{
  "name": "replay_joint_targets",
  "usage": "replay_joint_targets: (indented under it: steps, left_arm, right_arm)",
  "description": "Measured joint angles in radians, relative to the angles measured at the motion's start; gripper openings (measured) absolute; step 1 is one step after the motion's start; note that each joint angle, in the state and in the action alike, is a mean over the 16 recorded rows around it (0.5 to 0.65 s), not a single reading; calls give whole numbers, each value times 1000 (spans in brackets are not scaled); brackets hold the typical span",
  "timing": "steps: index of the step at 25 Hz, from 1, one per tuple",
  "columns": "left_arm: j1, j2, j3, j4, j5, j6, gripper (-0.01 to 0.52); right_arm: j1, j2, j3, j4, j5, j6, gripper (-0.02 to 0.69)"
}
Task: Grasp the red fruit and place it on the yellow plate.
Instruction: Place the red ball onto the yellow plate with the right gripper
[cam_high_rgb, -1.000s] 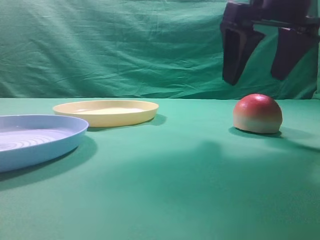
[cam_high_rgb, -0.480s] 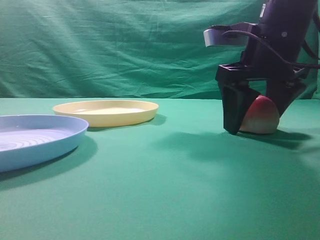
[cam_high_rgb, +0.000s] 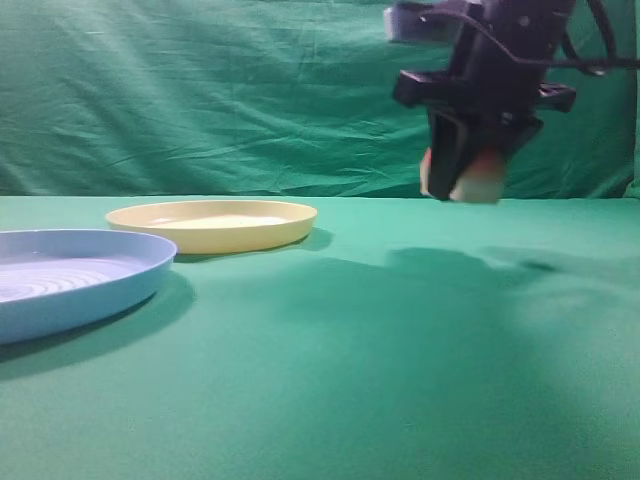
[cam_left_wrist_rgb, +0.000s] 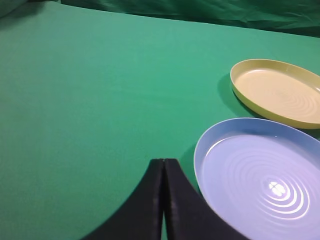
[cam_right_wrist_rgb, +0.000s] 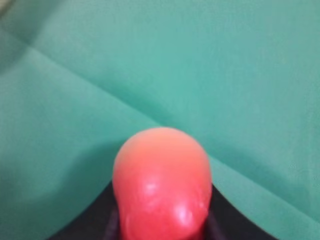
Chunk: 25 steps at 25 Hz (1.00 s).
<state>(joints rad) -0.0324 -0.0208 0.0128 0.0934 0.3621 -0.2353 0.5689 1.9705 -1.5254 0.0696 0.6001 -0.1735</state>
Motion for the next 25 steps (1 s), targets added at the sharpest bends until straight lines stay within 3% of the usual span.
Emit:
replay_joint_targets:
  steps: [5,8,14,20,22,25]
  left_arm:
    - [0,0,0,0,0,0,0]
    - [0,0,0,0,0,0,0]
    - [0,0,0,0,0,0,0]
    - [0,0,0,0,0,0,0]
    - [0,0,0,0,0,0,0]
    - [0,0,0,0,0,0,0]
  right_arm:
    - [64,85,-74,8,-86,-17,216]
    - [86,140,-95,9,-136,-25,254]
    - [97,215,-114,7,-197,-33,408]
    - [97,216,-166,-7,-150,-35,549]
    - [97,196,-193,-12,-113,-35,554]
    - [97,149,-239,-19,-48,-34,492]
